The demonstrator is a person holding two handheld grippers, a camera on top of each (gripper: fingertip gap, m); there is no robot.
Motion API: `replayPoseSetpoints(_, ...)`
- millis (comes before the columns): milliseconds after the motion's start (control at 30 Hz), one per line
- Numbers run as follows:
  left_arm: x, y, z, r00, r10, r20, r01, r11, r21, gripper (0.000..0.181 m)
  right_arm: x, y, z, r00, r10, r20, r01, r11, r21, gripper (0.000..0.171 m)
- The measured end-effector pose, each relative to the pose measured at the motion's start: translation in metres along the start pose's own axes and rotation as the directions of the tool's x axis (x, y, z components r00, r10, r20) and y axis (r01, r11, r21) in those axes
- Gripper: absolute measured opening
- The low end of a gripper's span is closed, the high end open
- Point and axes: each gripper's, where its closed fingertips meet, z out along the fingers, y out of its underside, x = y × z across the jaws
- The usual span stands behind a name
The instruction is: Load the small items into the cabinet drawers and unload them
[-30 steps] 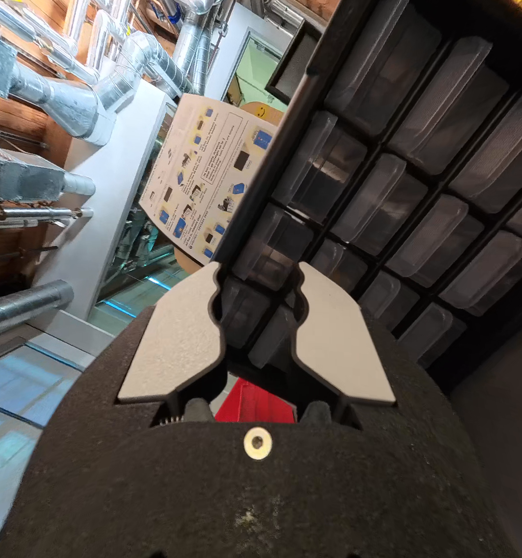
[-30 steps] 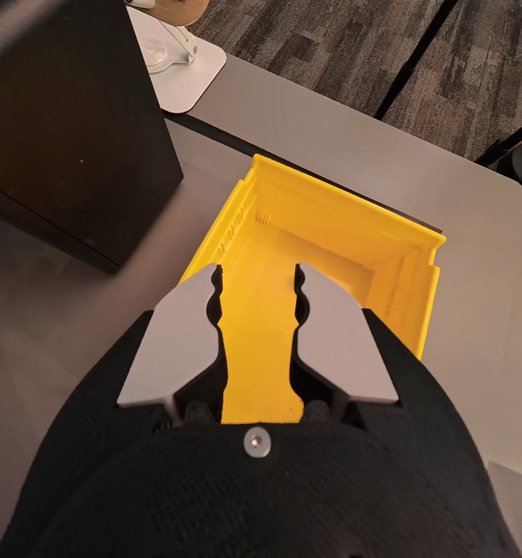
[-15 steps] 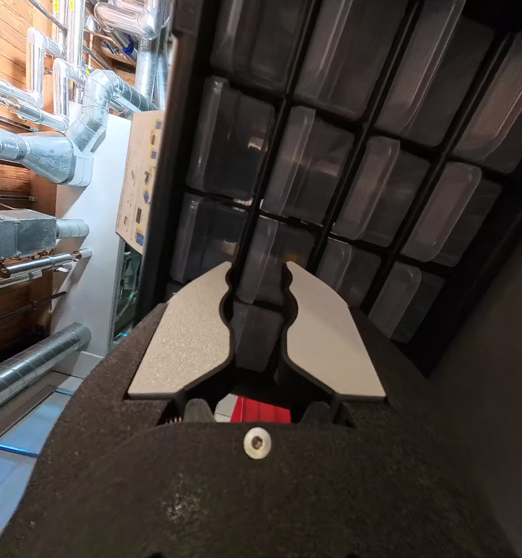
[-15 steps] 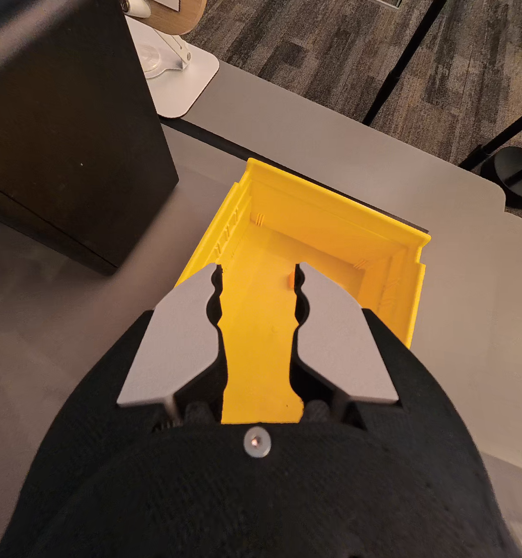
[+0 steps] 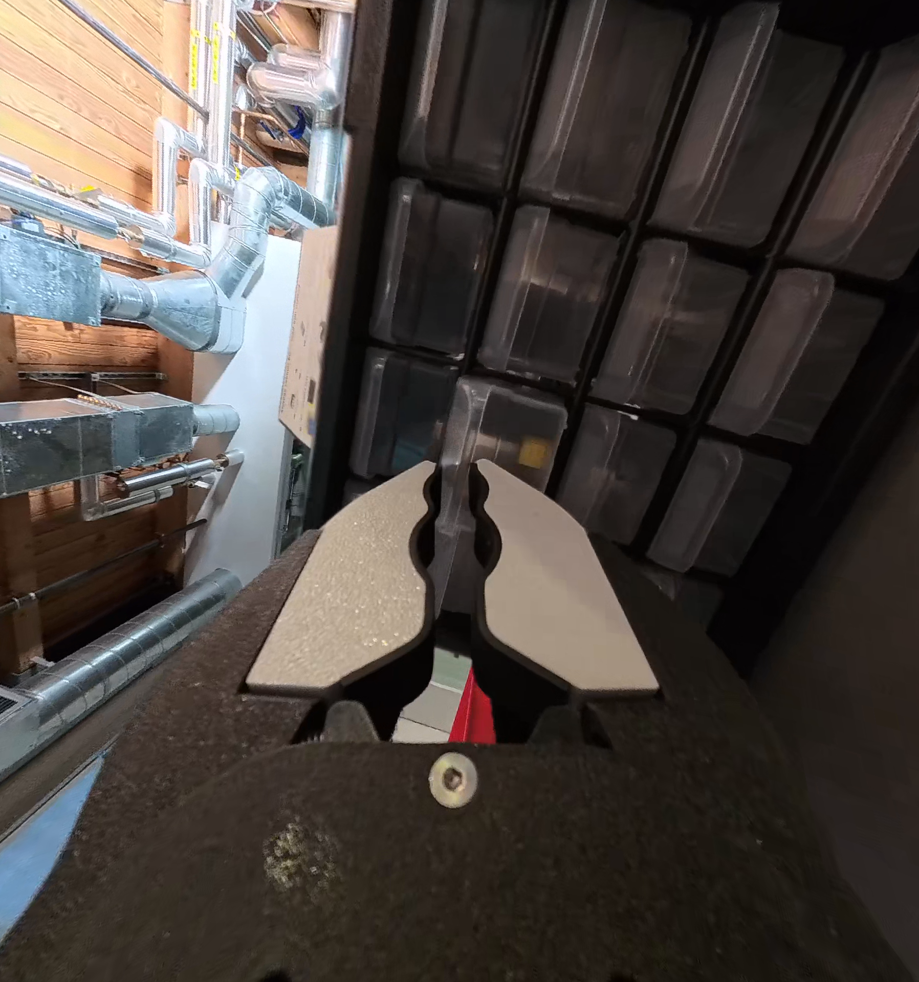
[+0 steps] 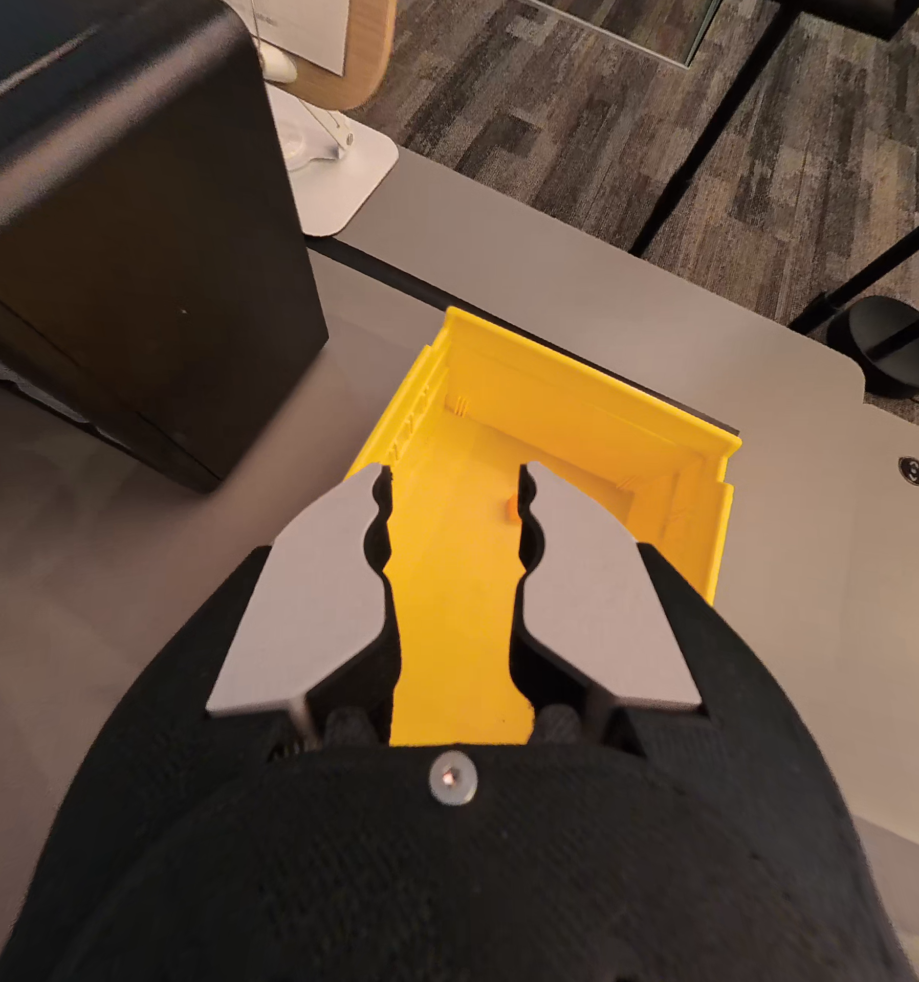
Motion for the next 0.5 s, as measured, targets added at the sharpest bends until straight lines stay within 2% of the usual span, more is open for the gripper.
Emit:
replayPoseSetpoints(167, -0.006, -0.006, -0.026, 1.000, 0.016, 0.015, -0.016, 1.000, 0.000, 0.009, -0.022, -0.016, -0.011, 0.998, -0.049, 0.041, 0.047, 0.998, 0.050, 0.045)
replayPoseSetpoints(300, -0.008, -0.009, -0.040, 1.000, 0.011, 0.027, -0.011, 1.000, 0.006, 0.008, -0.058, -0.030, -0.017, 0.986, -0.123, 0.112, 0.114, 0.989, 0.090, 0.044)
replayPoseSetpoints(433, -0.009, -0.010, -0.048, 0.999, -0.006, 0.031, 0.006, 1.000, 0.019, 0.008, -0.123, -0.049, -0.023, 0.935, -0.238, 0.264, 0.199, 0.966, 0.163, 0.040)
replayPoseSetpoints(500, -0.010, -0.008, -0.049, 1.000, -0.015, 0.026, 0.015, 1.000, 0.018, 0.008, -0.177, -0.060, -0.031, 0.855, -0.340, 0.391, 0.257, 0.933, 0.250, 0.037)
